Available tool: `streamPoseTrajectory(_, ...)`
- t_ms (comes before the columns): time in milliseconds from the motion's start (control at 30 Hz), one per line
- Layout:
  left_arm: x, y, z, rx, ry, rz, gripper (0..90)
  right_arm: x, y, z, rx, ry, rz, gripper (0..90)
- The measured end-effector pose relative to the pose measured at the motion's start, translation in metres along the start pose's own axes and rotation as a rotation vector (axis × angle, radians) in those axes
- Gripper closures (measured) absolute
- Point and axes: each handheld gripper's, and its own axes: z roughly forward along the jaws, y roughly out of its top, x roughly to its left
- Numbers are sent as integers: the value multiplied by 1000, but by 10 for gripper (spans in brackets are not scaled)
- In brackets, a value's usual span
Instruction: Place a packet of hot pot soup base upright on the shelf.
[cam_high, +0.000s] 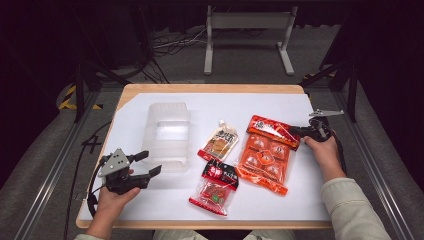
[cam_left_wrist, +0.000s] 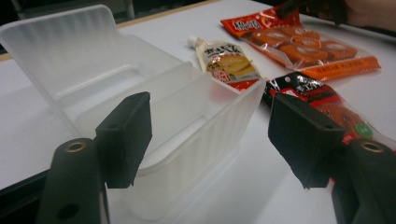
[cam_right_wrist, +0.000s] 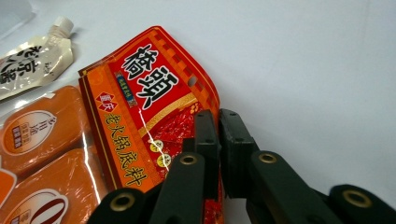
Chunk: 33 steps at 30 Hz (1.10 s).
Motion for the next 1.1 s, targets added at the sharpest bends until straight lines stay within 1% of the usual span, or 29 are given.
streamPoseTrajectory(33,0,0,1,4,2,7,308,-2,0,0,12,25,8,830)
streamPoseTrajectory(67,-1,0,2,5,3,7,307,-2,-1,1,24,37,7,820)
streamPoseTrajectory(100,-1,0,2,4,7,8,308,-1,-2,2,42,34,-7,811)
streamPoseTrajectory(200,0,0,0,-6,18,4,310,1,-2,2,43,35,-12,837)
streamPoseTrajectory(233,0,0,0,-14,19,0,310,1,-2,2,44,35,-14,848)
streamPoseTrajectory(300,1,0,-2,-20,27,-10,307,2,-2,2,46,37,-19,899)
streamPoseTrajectory(333,1,0,-2,-20,31,-9,298,3,-1,1,47,33,-24,900)
streamPoseTrajectory(367,1,0,-1,-18,29,-22,282,4,0,1,49,29,-34,900)
streamPoseTrajectory(400,3,0,-1,-13,27,-14,273,5,0,0,49,27,-35,900)
streamPoseTrajectory(433,3,0,-1,-12,22,-21,261,6,1,0,46,27,-32,900)
streamPoseTrajectory(533,3,0,-1,-18,31,-22,241,6,1,-2,40,33,-29,900)
streamPoseTrajectory(567,3,1,-1,-28,27,-29,239,6,1,-3,39,35,-27,900)
streamPoseTrajectory(633,3,1,-2,-32,28,-34,237,6,3,-6,30,43,-19,900)
streamPoseTrajectory(667,3,1,-2,-47,36,-37,237,6,3,-7,24,44,-13,900)
streamPoseTrajectory(700,3,1,-2,-56,33,-40,239,6,5,-10,14,45,-13,900)
streamPoseTrajectory(733,4,1,-2,-59,28,-44,240,7,5,-11,7,40,-15,900)
streamPoseTrajectory(767,4,1,-2,-66,34,-46,240,7,7,-13,-1,38,-15,900)
streamPoseTrajectory(833,4,1,-3,-69,37,-48,240,7,9,-20,-19,41,-11,900)
streamPoseTrajectory(867,3,2,-3,-70,38,-51,240,7,9,-20,-19,41,-11,900)
streamPoseTrajectory(967,1,5,-4,-82,51,-45,239,10,13,-32,-51,49,-10,900)
streamPoseTrajectory(1000,1,5,-4,-82,51,-45,239,10,13,-32,-51,49,-10,900)
streamPoseTrajectory(1033,1,6,-4,-86,56,-37,238,12,17,-39,-71,56,-20,900)
streamPoseTrajectory(1100,-1,8,-4,-88,66,-32,235,17,21,-45,-84,61,-25,900)
